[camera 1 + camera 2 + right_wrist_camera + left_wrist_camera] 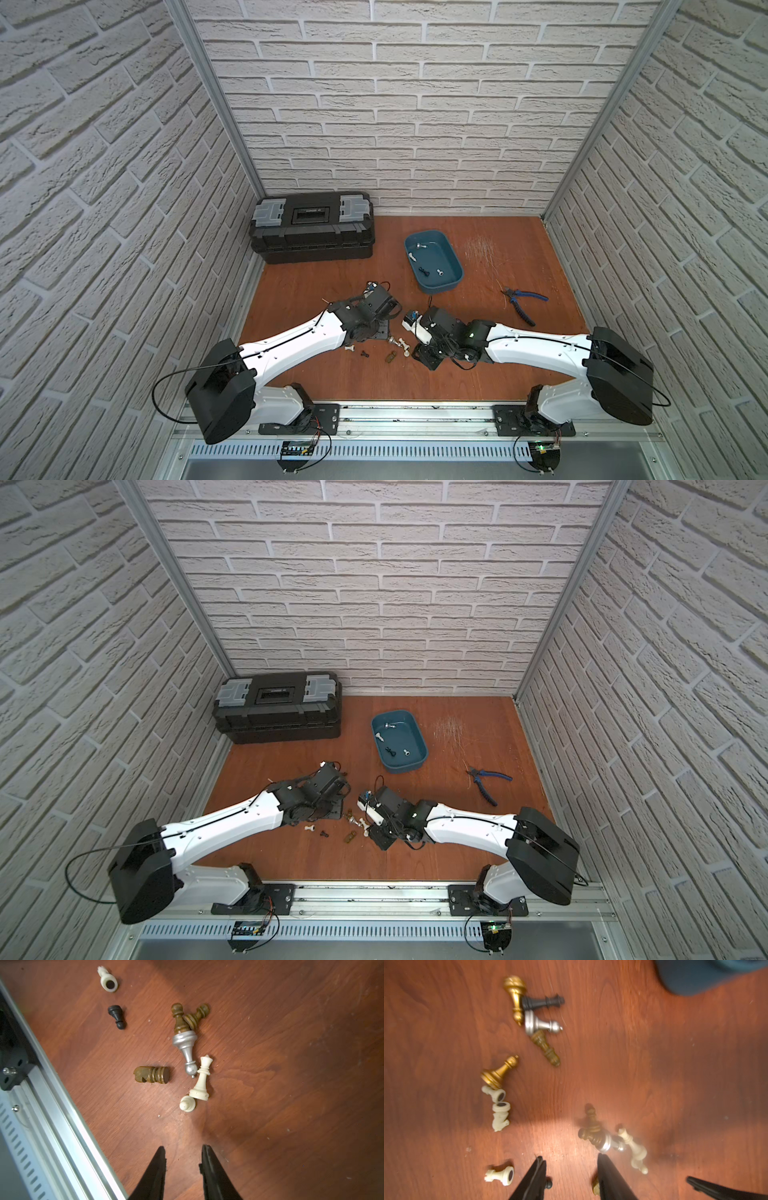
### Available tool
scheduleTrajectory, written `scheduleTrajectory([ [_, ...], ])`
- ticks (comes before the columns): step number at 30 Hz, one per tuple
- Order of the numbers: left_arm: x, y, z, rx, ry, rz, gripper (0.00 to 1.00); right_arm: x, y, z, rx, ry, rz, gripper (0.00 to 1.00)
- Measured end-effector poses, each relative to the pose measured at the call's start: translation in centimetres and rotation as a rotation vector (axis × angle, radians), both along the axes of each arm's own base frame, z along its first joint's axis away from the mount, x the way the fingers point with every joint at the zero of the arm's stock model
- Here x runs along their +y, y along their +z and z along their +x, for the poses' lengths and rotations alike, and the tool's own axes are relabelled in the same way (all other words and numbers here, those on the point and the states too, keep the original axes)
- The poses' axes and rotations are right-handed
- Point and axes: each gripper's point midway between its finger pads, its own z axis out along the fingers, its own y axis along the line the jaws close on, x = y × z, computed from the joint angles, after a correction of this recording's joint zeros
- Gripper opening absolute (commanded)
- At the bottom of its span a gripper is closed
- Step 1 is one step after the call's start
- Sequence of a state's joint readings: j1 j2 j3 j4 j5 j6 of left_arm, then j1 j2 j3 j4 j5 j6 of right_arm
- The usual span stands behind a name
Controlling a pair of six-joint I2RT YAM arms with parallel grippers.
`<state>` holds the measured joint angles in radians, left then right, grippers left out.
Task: Put the chess pieces into the storage box
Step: Pick up the chess piece at the center of the board.
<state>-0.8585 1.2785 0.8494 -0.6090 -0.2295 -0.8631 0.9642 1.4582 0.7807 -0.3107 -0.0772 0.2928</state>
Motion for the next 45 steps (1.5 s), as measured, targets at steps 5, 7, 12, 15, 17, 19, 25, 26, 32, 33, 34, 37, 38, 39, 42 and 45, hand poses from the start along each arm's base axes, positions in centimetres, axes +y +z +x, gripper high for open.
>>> scheduleTrajectory([
  [5, 0.8, 1.8, 0.5, -0.077, 0.038, -0.02, 0.46, 0.7, -0.2, 0.6, -0.011, -0.015, -0.025, 0.36],
  [7, 1.2, 2.3, 0.6, -0.1, 0.047, -0.026, 0.47, 1.1, -0.3, 0.8, -0.013, -0.018, -0.03, 0.36],
  [12, 2.1, 3.0, 0.6, -0.128, 0.072, -0.032, 0.47, 1.7, -1.4, 0.9, 0.004, -0.022, -0.06, 0.36],
  [15, 2.5, 2.9, 0.4, -0.129, 0.078, -0.028, 0.47, 2.1, -1.9, 0.8, 0.011, -0.015, -0.074, 0.35],
  [17, 2.8, 2.7, 0.2, -0.128, 0.083, -0.026, 0.47, 2.3, -2.0, 0.7, 0.011, -0.01, -0.077, 0.34],
  [19, 3.1, 2.4, -0.1, -0.125, 0.086, -0.023, 0.47, 2.6, -2.0, 0.8, 0.008, -0.01, -0.079, 0.32],
  [25, 3.6, 1.8, -0.5, -0.115, 0.099, -0.02, 0.47, 2.5, -2.3, 1.4, -0.01, -0.036, -0.1, 0.27],
  [26, 3.7, 1.7, -0.6, -0.113, 0.101, -0.018, 0.47, 2.5, -2.4, 1.5, -0.013, -0.039, -0.106, 0.25],
  [32, 3.8, 1.5, -0.6, -0.109, 0.105, -0.015, 0.47, 2.2, -2.8, 1.5, -0.013, -0.043, -0.127, 0.17],
  [33, 3.8, 1.4, -0.6, -0.109, 0.105, -0.015, 0.47, 2.2, -2.8, 1.5, -0.013, -0.043, -0.126, 0.16],
  [34, 3.8, 1.4, -0.6, -0.109, 0.106, -0.015, 0.47, 2.2, -2.8, 1.5, -0.013, -0.043, -0.127, 0.15],
  [37, 3.9, 1.3, -0.7, -0.108, 0.106, -0.012, 0.47, 2.2, -2.5, 1.4, -0.013, -0.041, -0.124, 0.13],
  [38, 3.9, 1.3, -0.7, -0.107, 0.106, -0.012, 0.47, 2.1, -2.3, 1.4, -0.013, -0.039, -0.12, 0.12],
  [39, 3.9, 1.3, -0.7, -0.107, 0.107, -0.012, 0.47, 2.2, -2.0, 1.3, -0.013, -0.037, -0.115, 0.12],
  [42, 3.9, 1.1, -0.7, -0.105, 0.107, -0.01, 0.47, 2.3, -0.4, 1.2, -0.019, -0.032, -0.091, 0.12],
  [45, 3.9, 1.0, -0.7, -0.102, 0.107, -0.006, 0.47, 2.6, 2.0, 1.3, -0.044, -0.024, -0.055, 0.11],
])
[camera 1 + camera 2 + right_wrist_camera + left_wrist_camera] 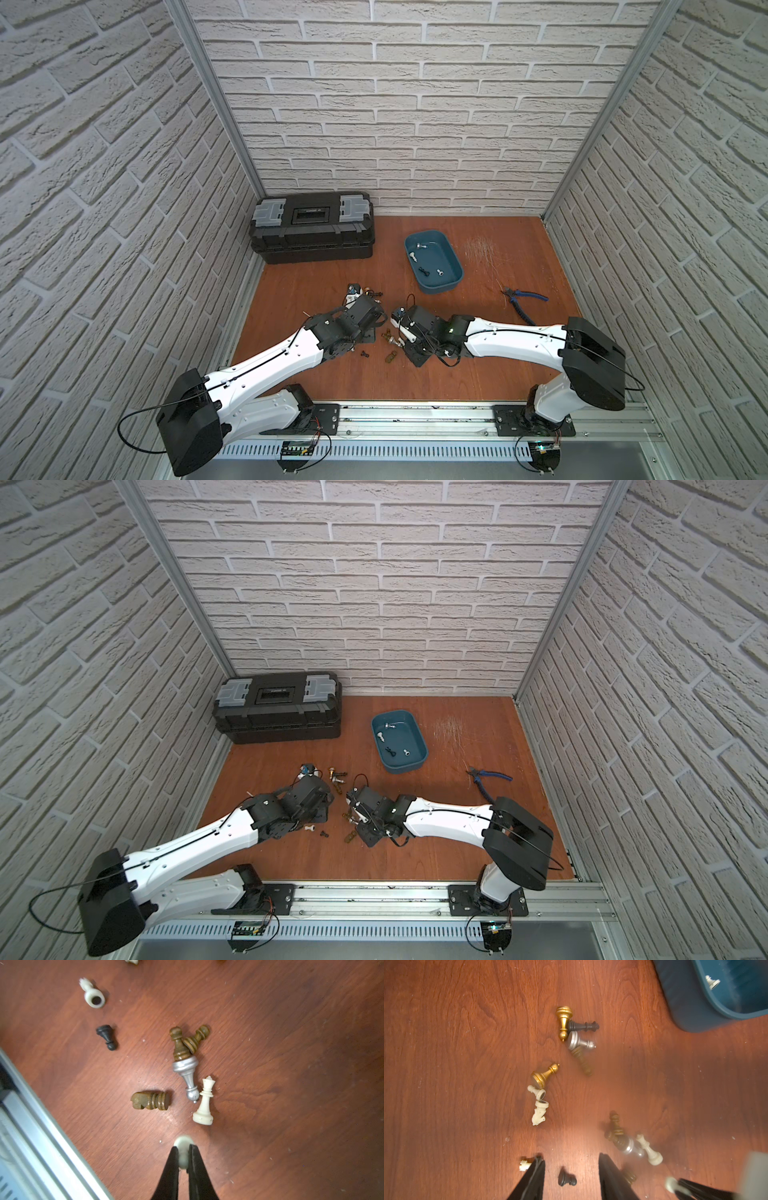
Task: Put the chess pieces into the storage box
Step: Pick up the chess piece at the center of the board, then place the chess piece in the storage box.
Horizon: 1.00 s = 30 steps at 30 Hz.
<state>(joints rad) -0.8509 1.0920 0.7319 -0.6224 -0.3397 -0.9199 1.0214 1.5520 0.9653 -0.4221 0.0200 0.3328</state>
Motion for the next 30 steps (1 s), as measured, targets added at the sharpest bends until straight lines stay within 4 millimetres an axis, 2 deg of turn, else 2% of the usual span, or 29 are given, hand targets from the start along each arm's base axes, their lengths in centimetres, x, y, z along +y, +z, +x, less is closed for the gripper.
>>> scheduleTrajectory([
  [3, 0.0, -0.1, 0.0, 0.003, -0.003, 0.007, 0.47, 0.2, 2.9, 0.5, -0.043, 0.012, 0.033, 0.09],
  [6, 0.1, -0.4, 0.1, 0.005, -0.005, 0.023, 0.47, 0.6, 5.9, 2.2, -0.097, 0.019, 0.062, 0.08],
  [9, 0.2, -1.0, 0.2, 0.018, -0.005, 0.05, 0.47, 0.2, 8.1, 5.9, -0.147, -0.026, 0.082, 0.08],
  [12, 0.2, -1.5, 0.2, 0.031, -0.008, 0.07, 0.47, -1.4, 8.9, 11.0, -0.192, -0.116, 0.079, 0.07],
  [15, -0.1, -1.5, 0.4, 0.03, -0.008, 0.072, 0.47, -3.5, 7.6, 16.0, -0.197, -0.21, 0.042, 0.06],
  [20, -0.5, -1.5, 0.7, 0.028, -0.013, 0.072, 0.47, -7.0, 2.9, 22.9, -0.15, -0.33, -0.034, 0.05],
  [25, -0.8, -1.5, 0.8, 0.029, -0.018, 0.076, 0.47, -9.7, -0.5, 27.3, -0.11, -0.405, -0.07, 0.06],
  [30, -1.0, -1.7, 0.6, 0.034, -0.025, 0.082, 0.49, -11.0, -0.6, 28.5, -0.102, -0.43, -0.081, 0.25],
])
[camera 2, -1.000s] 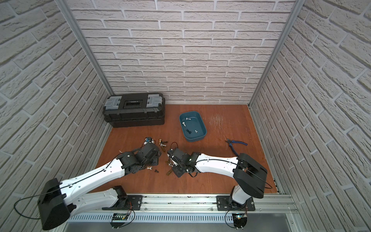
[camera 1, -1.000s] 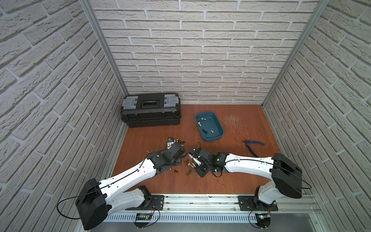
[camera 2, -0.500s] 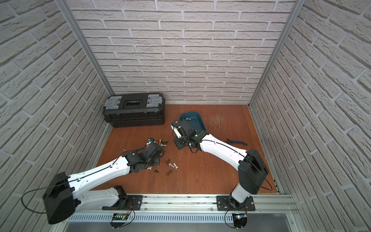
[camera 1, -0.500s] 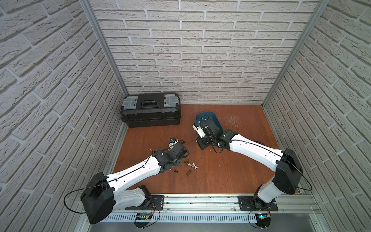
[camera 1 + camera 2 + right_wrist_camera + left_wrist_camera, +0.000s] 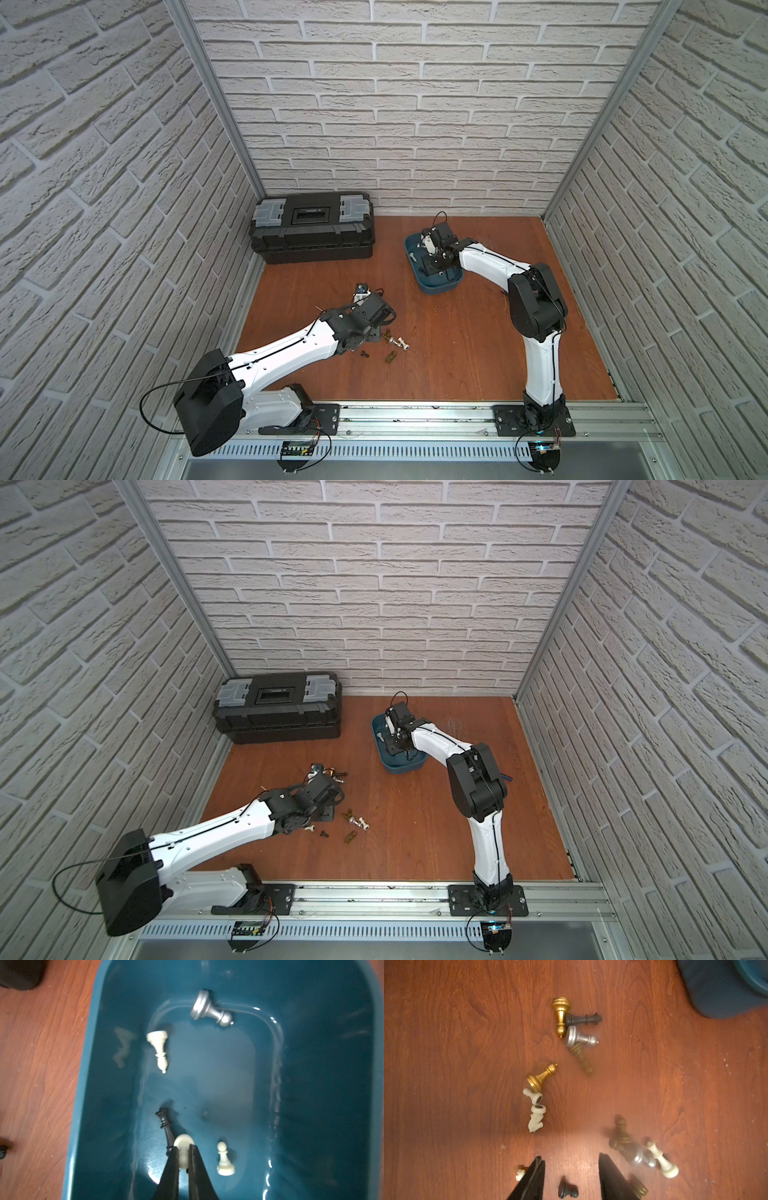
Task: Put the chess pieces into the storage box
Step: Place the chess piece in the storage box, then pick up the chess piece at the center of the board.
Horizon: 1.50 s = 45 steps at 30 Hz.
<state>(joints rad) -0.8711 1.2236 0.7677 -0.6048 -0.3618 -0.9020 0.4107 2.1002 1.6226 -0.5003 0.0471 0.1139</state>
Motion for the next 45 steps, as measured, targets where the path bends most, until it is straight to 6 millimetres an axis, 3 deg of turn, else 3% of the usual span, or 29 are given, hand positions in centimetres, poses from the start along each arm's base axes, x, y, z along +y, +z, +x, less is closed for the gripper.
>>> scheduleTrajectory([
  [5, -0.3, 0.1, 0.0, 0.005, -0.006, 0.006, 0.52, 0.0, 1.0, -0.1, -0.005, 0.009, 0.005, 0.31],
  [9, -1.0, 0.5, -0.3, 0.005, -0.021, 0.0, 0.52, -0.6, 3.2, -2.8, -0.01, 0.012, 0.031, 0.32],
  [13, -1.5, 0.4, -0.8, 0.01, -0.036, -0.004, 0.52, -0.2, 8.2, -7.2, -0.082, 0.043, 0.101, 0.32],
  [15, -1.7, 0.4, -0.9, 0.009, -0.035, -0.01, 0.52, 1.3, 10.1, -10.2, -0.12, 0.099, 0.143, 0.32],
  [17, -1.8, 0.5, -1.0, 0.008, -0.033, -0.017, 0.52, 3.7, 10.6, -13.6, -0.125, 0.182, 0.18, 0.32],
  [19, -2.0, 0.5, -1.0, 0.004, -0.026, -0.029, 0.51, 5.5, 9.4, -16.7, -0.094, 0.255, 0.193, 0.32],
  [21, -2.3, 0.5, -0.8, -0.004, -0.018, -0.047, 0.5, 6.8, 6.9, -19.8, -0.027, 0.316, 0.189, 0.32],
  [26, -2.7, -0.4, -1.4, 0.007, -0.015, -0.07, 0.5, 5.4, 1.5, -23.8, 0.118, 0.334, 0.147, 0.32],
  [38, -1.8, -0.8, -2.5, 0.023, -0.006, -0.063, 0.51, 8.1, -1.5, -26.4, 0.183, 0.421, 0.14, 0.41],
  [45, -1.2, -0.9, -2.6, 0.022, 0.0, -0.041, 0.51, 9.0, -2.9, -26.7, 0.2, 0.442, 0.104, 0.41],
])
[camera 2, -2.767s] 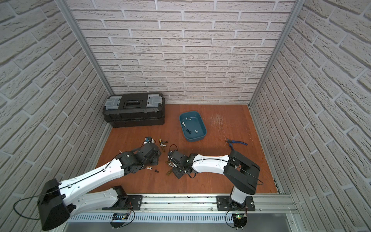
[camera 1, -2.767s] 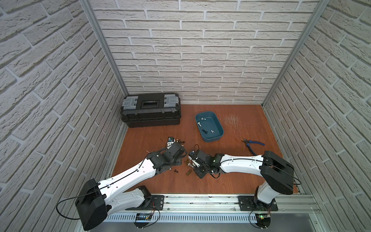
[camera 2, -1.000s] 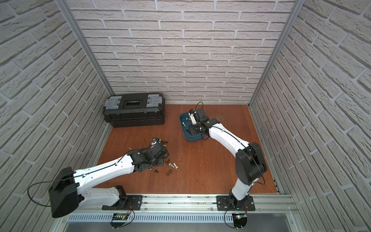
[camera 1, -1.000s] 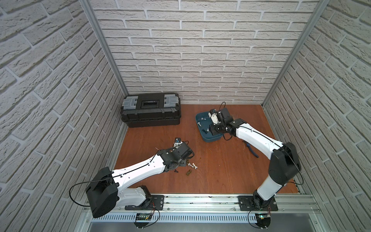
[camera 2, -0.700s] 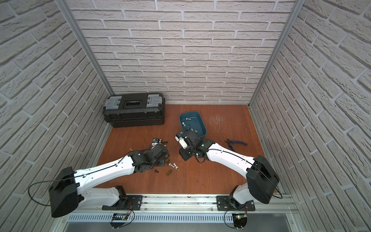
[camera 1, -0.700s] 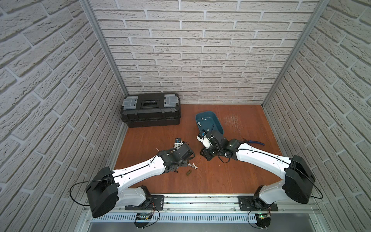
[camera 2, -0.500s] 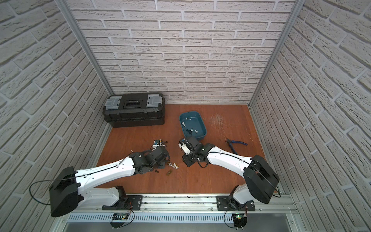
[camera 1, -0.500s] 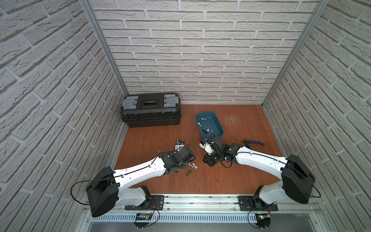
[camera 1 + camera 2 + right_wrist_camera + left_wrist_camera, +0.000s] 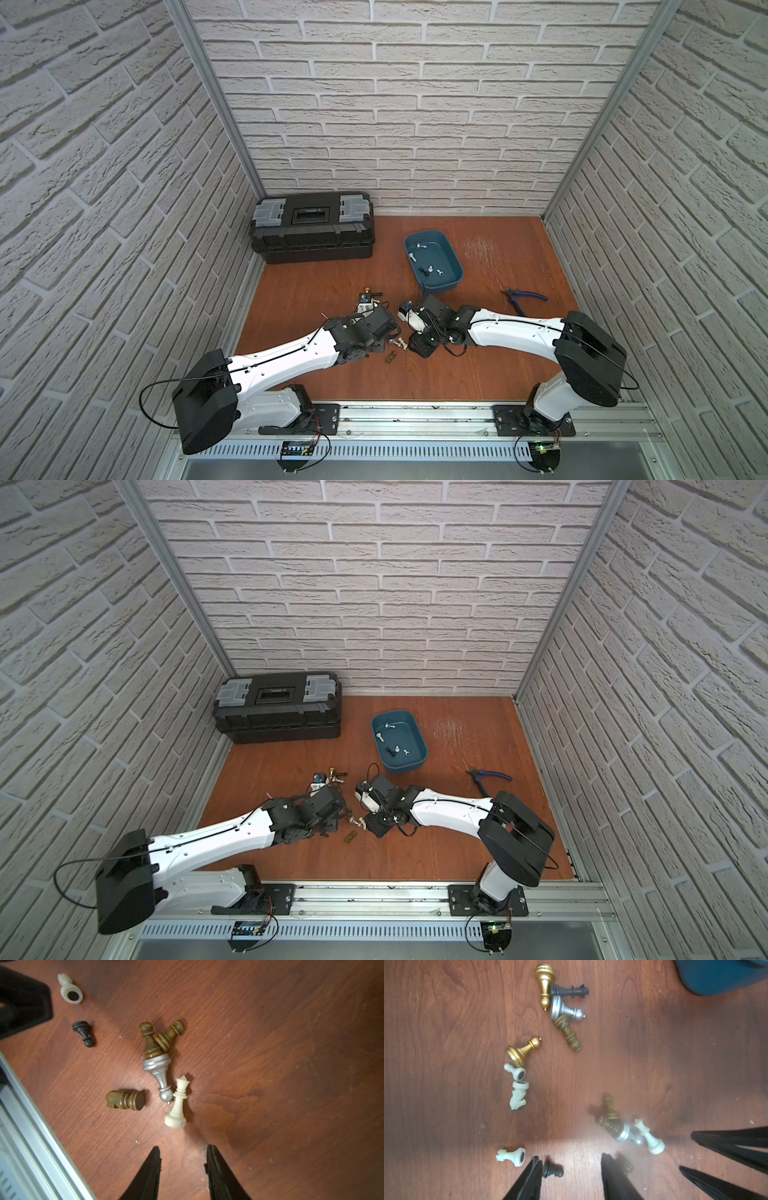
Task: Put the chess pieces into the storage box
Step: Pick up the chess piece at the center of the board.
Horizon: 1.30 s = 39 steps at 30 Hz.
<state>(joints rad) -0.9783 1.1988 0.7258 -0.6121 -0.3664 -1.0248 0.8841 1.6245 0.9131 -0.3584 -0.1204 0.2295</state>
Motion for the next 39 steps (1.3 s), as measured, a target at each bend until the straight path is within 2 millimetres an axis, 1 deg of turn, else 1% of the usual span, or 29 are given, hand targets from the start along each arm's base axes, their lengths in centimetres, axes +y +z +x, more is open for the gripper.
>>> scheduleTrajectory([
  [7, 0.2, 0.0, 0.0, -0.001, 0.002, 0.007, 0.52, 1.1, -1.6, -0.2, 0.004, 0.024, -0.048, 0.4],
  [12, 0.2, -0.2, 0.0, 0.001, 0.001, 0.014, 0.52, 1.6, -1.7, 0.3, -0.016, 0.026, -0.061, 0.38],
  [22, 0.2, -0.6, 0.0, 0.01, 0.0, 0.03, 0.51, 1.6, -2.2, 0.8, -0.027, 0.018, -0.085, 0.23],
  [29, 0.3, -0.5, 0.0, 0.006, -0.007, 0.037, 0.52, 1.3, -2.0, 0.9, -0.034, 0.012, -0.1, 0.16],
  [33, 0.3, -0.6, 0.1, 0.006, -0.017, 0.047, 0.51, 1.2, -1.3, 0.9, -0.046, 0.009, -0.095, 0.15],
  [36, 0.3, -0.8, 0.1, 0.009, -0.029, 0.064, 0.51, 1.4, 0.2, 1.1, -0.073, 0.005, -0.064, 0.14],
  [39, 0.3, -0.9, 0.3, 0.003, -0.045, 0.084, 0.51, 1.5, 2.2, 1.6, -0.114, -0.006, -0.025, 0.15],
])
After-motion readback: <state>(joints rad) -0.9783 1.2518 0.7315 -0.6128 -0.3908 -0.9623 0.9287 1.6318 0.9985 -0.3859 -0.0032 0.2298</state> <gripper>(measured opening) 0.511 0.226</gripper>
